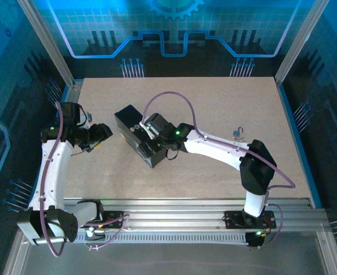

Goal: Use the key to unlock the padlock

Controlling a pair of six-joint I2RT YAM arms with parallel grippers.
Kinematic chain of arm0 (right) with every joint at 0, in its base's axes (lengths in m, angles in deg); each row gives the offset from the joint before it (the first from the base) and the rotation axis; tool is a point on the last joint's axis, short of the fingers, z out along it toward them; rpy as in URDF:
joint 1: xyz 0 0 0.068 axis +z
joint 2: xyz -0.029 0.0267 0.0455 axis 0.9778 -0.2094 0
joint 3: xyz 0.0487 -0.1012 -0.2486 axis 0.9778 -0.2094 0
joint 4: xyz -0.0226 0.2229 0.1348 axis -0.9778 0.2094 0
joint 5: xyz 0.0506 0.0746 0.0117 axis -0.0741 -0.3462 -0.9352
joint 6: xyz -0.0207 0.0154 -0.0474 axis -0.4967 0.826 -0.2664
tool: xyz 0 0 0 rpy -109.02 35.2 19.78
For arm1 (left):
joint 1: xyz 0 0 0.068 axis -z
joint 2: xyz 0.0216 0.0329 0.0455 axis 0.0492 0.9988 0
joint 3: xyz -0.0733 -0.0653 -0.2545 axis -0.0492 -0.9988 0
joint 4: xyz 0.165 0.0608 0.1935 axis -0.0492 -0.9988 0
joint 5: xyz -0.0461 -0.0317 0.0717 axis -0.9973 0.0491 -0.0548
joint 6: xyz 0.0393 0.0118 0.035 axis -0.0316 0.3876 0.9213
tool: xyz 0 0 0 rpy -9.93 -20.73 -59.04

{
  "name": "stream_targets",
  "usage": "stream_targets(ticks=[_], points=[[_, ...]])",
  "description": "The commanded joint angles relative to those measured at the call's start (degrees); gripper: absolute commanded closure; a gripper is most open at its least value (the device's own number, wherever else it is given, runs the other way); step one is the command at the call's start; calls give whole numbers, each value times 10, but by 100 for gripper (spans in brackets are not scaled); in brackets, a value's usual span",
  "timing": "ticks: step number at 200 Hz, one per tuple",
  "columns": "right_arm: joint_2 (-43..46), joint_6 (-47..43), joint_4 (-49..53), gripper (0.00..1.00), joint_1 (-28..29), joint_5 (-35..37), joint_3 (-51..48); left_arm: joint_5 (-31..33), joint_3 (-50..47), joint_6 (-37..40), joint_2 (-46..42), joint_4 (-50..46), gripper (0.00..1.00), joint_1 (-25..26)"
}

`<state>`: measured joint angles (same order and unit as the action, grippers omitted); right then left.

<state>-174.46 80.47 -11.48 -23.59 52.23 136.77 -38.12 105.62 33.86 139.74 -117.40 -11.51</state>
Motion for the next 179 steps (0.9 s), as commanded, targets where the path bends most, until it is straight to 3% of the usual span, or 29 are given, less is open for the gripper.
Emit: stream_targets(ticks=[1,28,64,106,179], points=[[7,36,-31,11,-16,-71,-30,-17,0,11,-12,-4,40,-4],[39,100,-90,26,-54,-146,-81,-27,-2,11,-11,-2,42,3],[94,241,-253,27,-137,-279,-201,-23,-4,-5,-1,12,42,53],[111,393,-402,23,-239,-356,-325,15,9,-48,53,62,42,152],[98,360,-355,12,-288,-358,-331,128,119,-123,244,162,41,245]])
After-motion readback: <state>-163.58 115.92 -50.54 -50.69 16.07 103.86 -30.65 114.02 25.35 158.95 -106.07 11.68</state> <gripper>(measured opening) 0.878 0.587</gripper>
